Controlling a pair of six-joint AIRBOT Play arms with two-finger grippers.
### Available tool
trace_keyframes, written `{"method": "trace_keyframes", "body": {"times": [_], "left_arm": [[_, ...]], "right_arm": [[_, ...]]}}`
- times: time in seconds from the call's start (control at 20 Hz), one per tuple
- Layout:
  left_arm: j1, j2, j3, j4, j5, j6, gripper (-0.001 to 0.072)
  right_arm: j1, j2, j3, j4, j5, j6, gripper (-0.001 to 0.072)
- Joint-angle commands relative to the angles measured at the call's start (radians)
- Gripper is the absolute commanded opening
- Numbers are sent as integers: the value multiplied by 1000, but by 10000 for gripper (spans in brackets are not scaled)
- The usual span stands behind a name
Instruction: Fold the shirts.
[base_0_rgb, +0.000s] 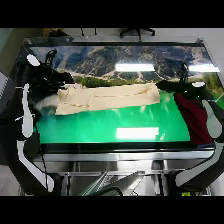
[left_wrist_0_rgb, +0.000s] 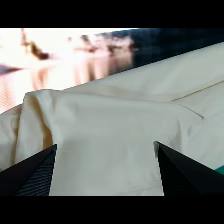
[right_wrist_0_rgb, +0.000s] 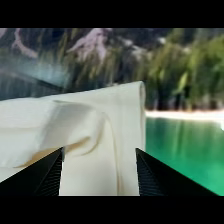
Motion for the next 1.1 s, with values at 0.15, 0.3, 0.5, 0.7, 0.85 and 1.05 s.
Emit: {"method": "trace_keyframes", "body": {"times": [0.15, 0.3, 0.5, 0.7, 0.85, 1.05], "left_arm": [[0, 86, -61, -2, -51, -43, 680], [-3, 118, -108, -2, -51, -68, 673], [-22, 133, -158, -76, -48, -69, 672], [-84, 132, -208, -190, 17, -67, 396], [-165, 132, -247, -184, 86, -56, 19], [-302, 108, -296, -185, 196, -56, 20]], "right_arm": [[-40, -97, 72, -57, 101, 111, 512], [-31, -135, 72, -5, 120, 102, 512], [27, -157, 74, -5, 136, 77, 497], [80, -169, 129, -5, 135, 77, 171], [95, -167, 228, 3, 197, 82, 18], [90, -114, 407, 61, 390, 173, 18]]}}
